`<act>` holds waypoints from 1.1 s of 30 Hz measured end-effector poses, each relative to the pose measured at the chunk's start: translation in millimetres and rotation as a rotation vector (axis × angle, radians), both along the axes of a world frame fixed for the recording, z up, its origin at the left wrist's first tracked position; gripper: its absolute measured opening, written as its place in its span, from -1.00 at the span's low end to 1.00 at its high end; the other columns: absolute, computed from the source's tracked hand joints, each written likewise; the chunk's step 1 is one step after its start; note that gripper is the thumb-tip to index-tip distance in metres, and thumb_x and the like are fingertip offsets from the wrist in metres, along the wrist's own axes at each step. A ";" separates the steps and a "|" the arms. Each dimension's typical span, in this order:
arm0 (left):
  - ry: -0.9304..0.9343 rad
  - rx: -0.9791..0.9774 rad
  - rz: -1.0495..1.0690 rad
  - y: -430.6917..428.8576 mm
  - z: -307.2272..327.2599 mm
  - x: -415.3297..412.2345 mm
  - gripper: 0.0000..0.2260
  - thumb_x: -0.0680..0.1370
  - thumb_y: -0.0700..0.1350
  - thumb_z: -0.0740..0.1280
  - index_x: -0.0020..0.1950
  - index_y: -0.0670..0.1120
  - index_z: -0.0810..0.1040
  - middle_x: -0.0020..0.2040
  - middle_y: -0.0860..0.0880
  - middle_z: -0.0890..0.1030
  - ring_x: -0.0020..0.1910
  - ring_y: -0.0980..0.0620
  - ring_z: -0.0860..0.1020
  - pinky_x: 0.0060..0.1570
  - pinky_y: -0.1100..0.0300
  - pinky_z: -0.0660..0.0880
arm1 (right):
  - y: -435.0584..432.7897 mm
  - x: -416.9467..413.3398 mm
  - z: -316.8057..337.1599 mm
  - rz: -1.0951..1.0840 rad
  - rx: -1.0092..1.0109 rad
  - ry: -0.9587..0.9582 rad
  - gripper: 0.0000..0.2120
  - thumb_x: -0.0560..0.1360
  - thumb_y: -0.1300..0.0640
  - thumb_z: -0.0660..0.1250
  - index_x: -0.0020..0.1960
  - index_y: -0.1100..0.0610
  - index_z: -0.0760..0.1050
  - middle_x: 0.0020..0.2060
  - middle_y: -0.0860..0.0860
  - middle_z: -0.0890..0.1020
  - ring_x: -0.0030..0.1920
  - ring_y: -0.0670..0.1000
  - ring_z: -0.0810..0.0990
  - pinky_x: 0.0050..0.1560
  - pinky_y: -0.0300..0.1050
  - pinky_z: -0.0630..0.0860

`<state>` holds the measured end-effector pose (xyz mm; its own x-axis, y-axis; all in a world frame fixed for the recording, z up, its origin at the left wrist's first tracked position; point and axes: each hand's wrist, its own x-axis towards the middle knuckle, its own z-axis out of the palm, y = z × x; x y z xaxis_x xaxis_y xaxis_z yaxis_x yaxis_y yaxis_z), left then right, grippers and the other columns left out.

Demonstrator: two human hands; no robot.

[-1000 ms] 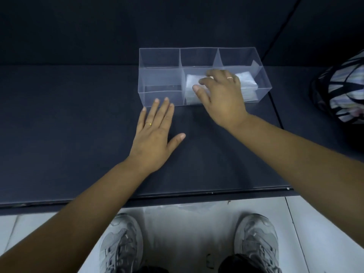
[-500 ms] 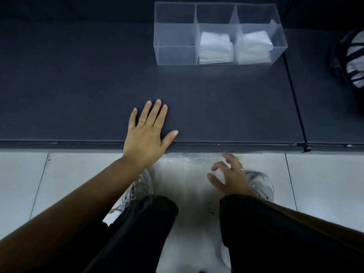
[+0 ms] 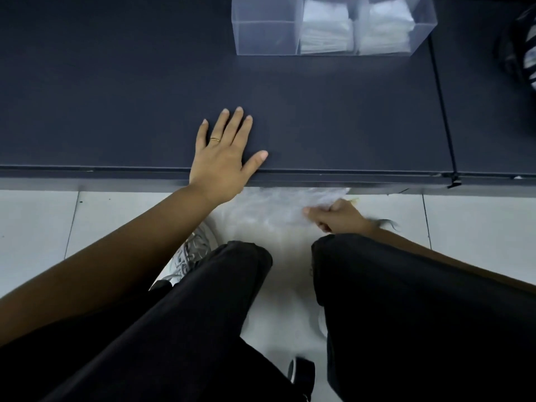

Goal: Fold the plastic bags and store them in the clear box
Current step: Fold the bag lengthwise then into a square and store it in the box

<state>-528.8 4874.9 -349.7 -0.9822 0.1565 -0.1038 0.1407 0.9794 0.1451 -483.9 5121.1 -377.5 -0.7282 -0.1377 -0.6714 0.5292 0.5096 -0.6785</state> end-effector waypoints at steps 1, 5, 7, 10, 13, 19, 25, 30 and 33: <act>-0.026 0.054 0.012 -0.3 3.0 -0.7 -0.38 0.59 0.26 -0.13 0.57 -0.03 0.03 0.59 0.00 -0.01 0.56 0.01 -0.11 0.49 -0.04 -0.22 | 1.0 4.2 11.0 0.121 -0.057 0.002 -0.59 0.49 0.05 0.41 -0.46 0.17 0.38 -0.61 -0.10 0.39 -0.57 -0.18 0.35 -0.44 -0.38 0.33; -0.323 0.630 0.114 -1.2 32.8 -2.7 -0.45 0.58 0.25 -0.09 0.51 0.08 0.26 0.55 0.16 0.11 0.48 0.32 -0.06 0.46 0.23 -0.22 | 4.1 12.0 64.1 0.349 -0.263 0.110 -0.83 0.43 -0.02 0.40 -0.20 0.08 0.60 -0.27 -0.10 0.67 -0.22 -0.15 0.63 -0.17 -0.29 0.50; -0.512 0.868 0.073 4.0 55.1 2.1 -0.39 0.49 0.35 -0.06 0.46 0.15 0.34 0.48 0.26 0.25 0.38 0.47 0.10 0.36 0.42 -0.04 | 8.8 0.1 91.9 0.328 -0.292 0.240 -0.83 0.45 -0.02 0.41 -0.03 0.04 0.64 -0.06 -0.08 0.70 -0.02 -0.09 0.66 -0.02 -0.21 0.57; -0.758 1.060 -0.082 15.6 78.9 5.1 -0.24 0.37 0.46 0.08 0.49 0.10 0.28 0.37 0.26 0.43 0.33 0.41 0.33 0.20 0.52 0.29 | 16.0 -31.2 122.7 0.187 -0.349 0.382 -0.79 0.47 0.01 0.39 0.02 0.11 0.63 -0.05 -0.01 0.71 0.00 -0.03 0.68 -0.02 -0.20 0.58; -0.862 1.206 -0.158 28.8 92.0 -3.4 -0.21 0.36 0.35 0.37 0.50 0.06 0.25 0.37 0.16 0.46 0.34 0.19 0.43 0.25 0.23 0.44 | 13.5 -64.4 130.9 -0.131 -0.341 0.446 -0.60 0.45 -0.03 0.35 -0.05 0.35 0.55 -0.19 0.10 0.68 -0.14 0.02 0.66 -0.05 -0.14 0.55; -0.673 1.315 0.101 58.0 91.8 -23.9 -0.61 0.42 -0.10 0.48 0.24 0.03 0.55 0.07 0.09 0.67 0.05 0.13 0.63 -0.08 0.32 0.55 | 11.8 -90.3 131.1 -0.207 -0.548 0.251 -0.34 0.46 -0.34 0.16 0.22 0.20 0.54 0.13 0.20 0.61 0.18 0.22 0.58 0.19 0.11 0.51; -0.377 1.380 0.417 71.9 81.7 -27.6 -0.86 0.50 -0.01 0.41 -0.11 -0.05 0.69 -0.17 0.00 0.71 -0.17 0.07 0.68 -0.19 0.24 0.57 | 17.8 -85.7 121.9 -0.252 -0.459 0.391 -0.80 0.19 0.02 0.49 -0.18 -0.04 0.66 -0.24 0.04 0.61 -0.19 0.01 0.54 -0.08 -0.14 0.50; -0.043 1.438 0.629 56.9 76.4 -38.9 -0.78 0.50 0.00 0.40 -0.29 -0.08 0.64 -0.33 0.03 0.67 -0.34 0.17 0.62 -0.30 0.36 0.50 | 41.7 -93.2 123.6 -0.343 -0.404 0.457 -0.85 0.32 0.02 0.46 -0.37 0.04 0.56 -0.34 0.16 0.47 -0.23 0.11 0.36 -0.08 0.06 0.35; 0.028 1.456 0.724 45.2 72.1 -44.3 -0.75 0.50 0.01 0.40 -0.36 -0.02 0.64 -0.35 0.06 0.67 -0.32 0.16 0.63 -0.23 0.30 0.53 | 55.7 -96.3 123.4 -0.394 -0.359 0.494 -0.82 0.34 0.00 0.45 -0.37 0.03 0.54 -0.41 0.06 0.46 -0.27 0.10 0.33 -0.10 0.01 0.36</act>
